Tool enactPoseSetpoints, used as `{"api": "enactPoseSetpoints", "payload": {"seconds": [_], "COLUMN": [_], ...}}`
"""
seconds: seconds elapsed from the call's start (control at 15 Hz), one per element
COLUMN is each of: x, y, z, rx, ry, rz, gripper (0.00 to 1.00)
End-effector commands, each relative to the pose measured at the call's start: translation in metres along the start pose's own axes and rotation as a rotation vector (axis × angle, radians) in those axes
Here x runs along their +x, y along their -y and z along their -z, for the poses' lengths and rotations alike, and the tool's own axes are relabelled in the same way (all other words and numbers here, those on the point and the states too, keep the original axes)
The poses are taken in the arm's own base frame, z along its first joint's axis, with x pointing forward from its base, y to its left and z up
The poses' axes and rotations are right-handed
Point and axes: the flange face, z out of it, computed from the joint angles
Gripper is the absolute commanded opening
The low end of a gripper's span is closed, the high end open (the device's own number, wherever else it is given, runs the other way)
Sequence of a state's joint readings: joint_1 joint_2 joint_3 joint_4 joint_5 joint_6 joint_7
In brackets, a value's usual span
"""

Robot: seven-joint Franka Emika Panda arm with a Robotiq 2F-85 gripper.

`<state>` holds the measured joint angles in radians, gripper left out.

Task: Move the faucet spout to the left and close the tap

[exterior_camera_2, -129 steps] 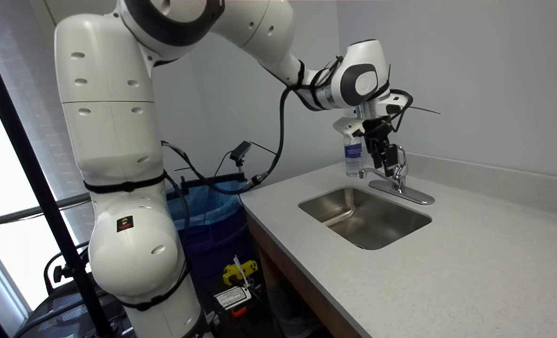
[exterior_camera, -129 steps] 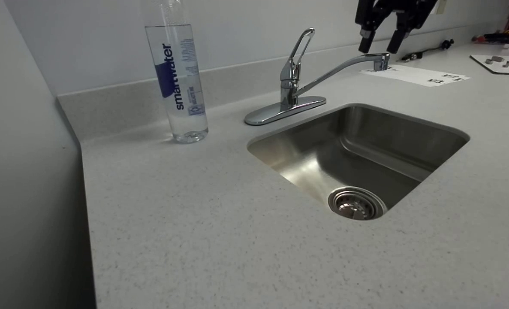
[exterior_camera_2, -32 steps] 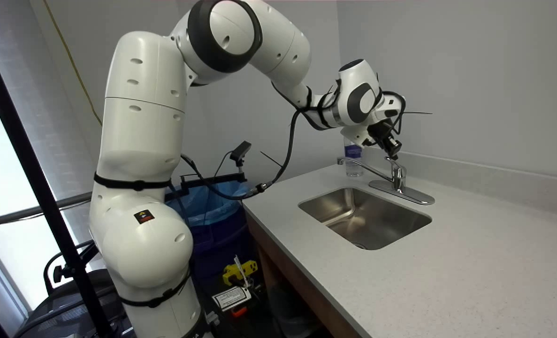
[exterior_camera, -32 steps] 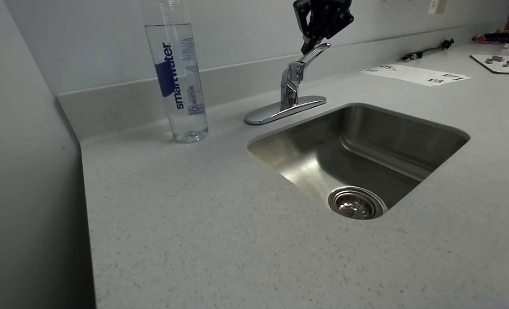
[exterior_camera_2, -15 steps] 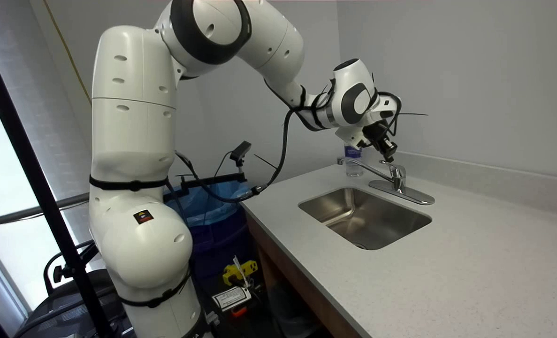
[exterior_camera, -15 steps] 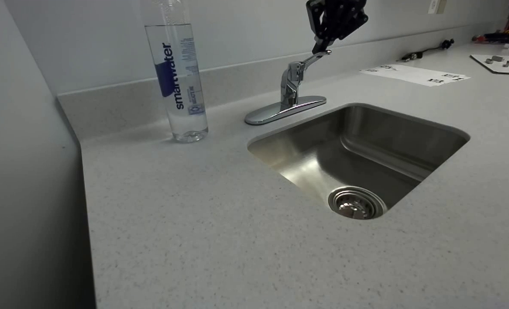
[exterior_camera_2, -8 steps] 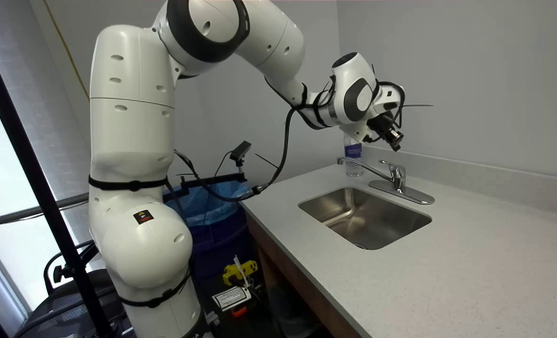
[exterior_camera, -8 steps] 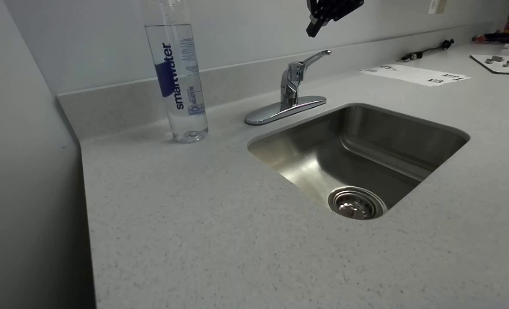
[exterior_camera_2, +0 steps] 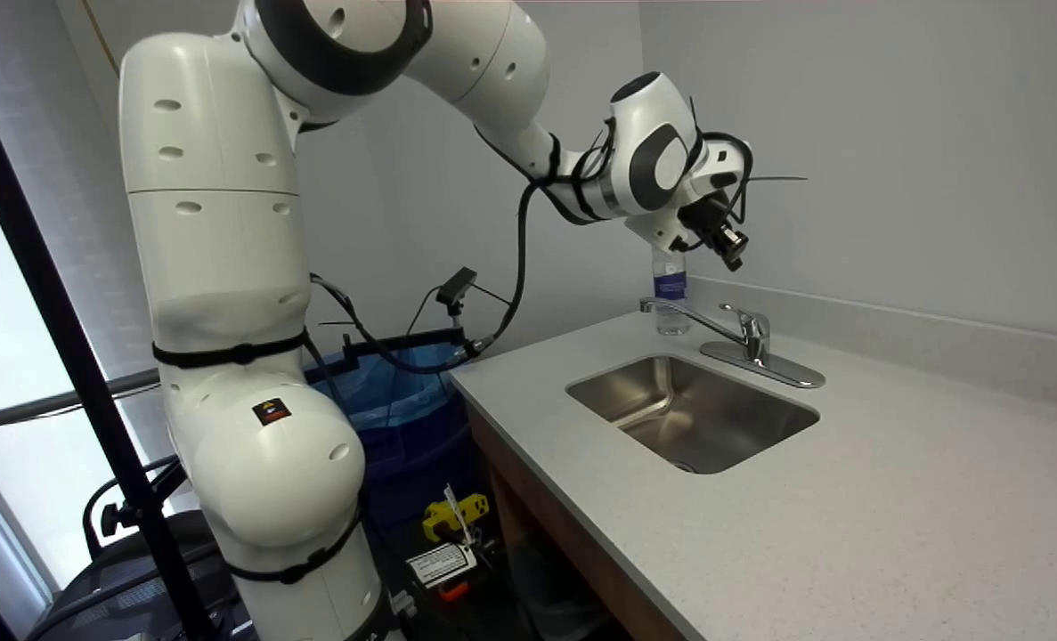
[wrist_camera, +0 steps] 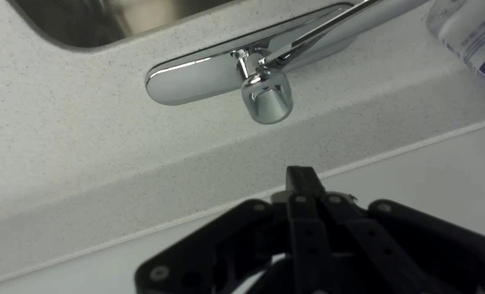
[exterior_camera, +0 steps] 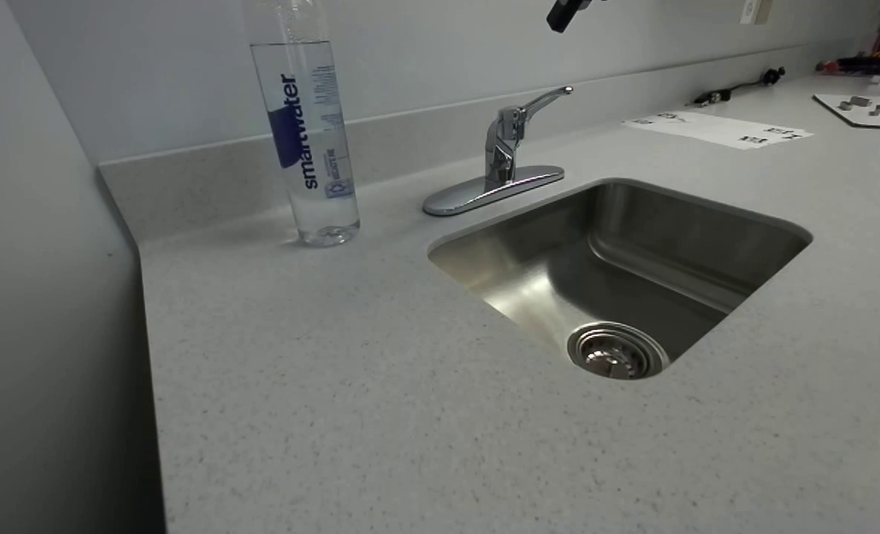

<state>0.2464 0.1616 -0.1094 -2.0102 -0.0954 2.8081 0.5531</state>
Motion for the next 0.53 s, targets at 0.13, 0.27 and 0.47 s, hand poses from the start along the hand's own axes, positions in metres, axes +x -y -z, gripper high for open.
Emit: {"api": "enactPoseSetpoints", "payload": {"seconds": [0.13, 0.27, 0.47], "x": [-0.028, -0.032, -0.037], "y": [-0.025, -0.039, -0.06], "z": [0.061, 0.08, 0.102], "rx": [0.013, 0.023, 0.036], "ry": [0.067, 0.074, 0.074], "rz": [0.046, 0.052, 0.061], "gripper": [0.0, 0.0, 0.0]}}
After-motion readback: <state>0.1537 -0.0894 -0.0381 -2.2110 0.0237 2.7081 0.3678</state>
